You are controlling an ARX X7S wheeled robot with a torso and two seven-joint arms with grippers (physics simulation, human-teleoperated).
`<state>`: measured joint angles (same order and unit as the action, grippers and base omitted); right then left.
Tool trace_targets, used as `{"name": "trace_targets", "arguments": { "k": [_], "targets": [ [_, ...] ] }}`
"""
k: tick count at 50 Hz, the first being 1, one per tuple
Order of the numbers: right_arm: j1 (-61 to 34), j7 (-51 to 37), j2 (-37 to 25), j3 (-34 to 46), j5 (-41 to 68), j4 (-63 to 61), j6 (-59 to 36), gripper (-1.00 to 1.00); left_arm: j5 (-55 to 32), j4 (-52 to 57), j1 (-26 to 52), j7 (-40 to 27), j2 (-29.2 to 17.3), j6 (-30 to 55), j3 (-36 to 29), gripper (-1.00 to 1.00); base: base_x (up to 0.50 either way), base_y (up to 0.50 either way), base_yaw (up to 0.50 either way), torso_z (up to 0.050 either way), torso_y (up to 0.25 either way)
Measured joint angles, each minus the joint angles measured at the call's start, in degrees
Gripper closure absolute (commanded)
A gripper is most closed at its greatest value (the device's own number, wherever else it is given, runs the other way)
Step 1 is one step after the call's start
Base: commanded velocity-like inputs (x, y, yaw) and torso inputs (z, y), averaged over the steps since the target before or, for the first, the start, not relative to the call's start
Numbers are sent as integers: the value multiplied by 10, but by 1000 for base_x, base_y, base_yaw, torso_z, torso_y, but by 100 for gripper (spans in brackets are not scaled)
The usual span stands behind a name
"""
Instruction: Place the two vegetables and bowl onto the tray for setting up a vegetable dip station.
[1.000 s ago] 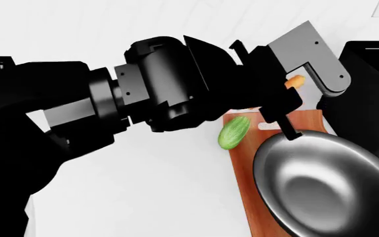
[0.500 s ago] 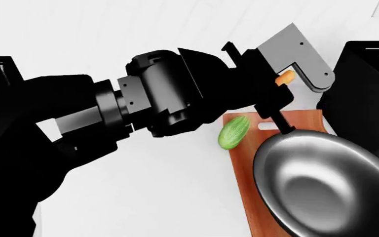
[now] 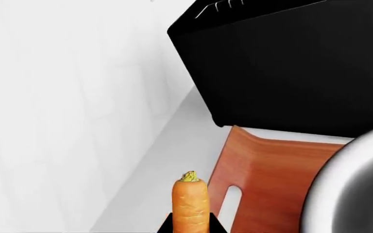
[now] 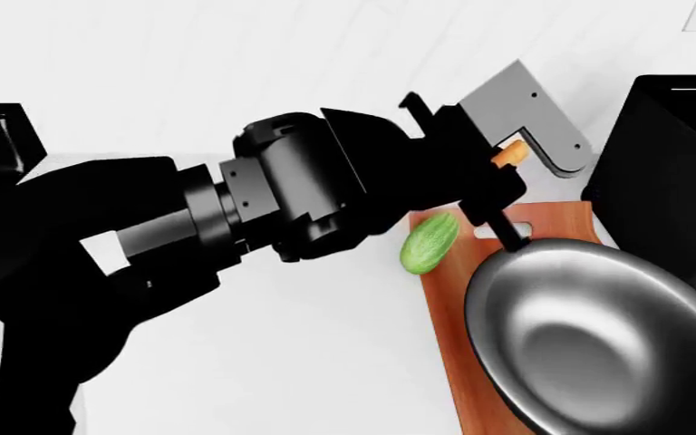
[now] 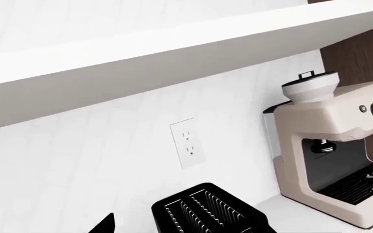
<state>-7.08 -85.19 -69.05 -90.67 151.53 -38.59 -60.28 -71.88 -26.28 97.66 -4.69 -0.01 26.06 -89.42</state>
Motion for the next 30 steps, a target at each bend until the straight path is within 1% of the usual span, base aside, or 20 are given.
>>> {"name": "trace_targets", "arguments": {
  "k": [30],
  "targets": [
    [20,16,23,-20,-9,-5,-8,-100,-7,-1,-21,22,0,18,0,100,0,0,0,0,0]
  ]
}}
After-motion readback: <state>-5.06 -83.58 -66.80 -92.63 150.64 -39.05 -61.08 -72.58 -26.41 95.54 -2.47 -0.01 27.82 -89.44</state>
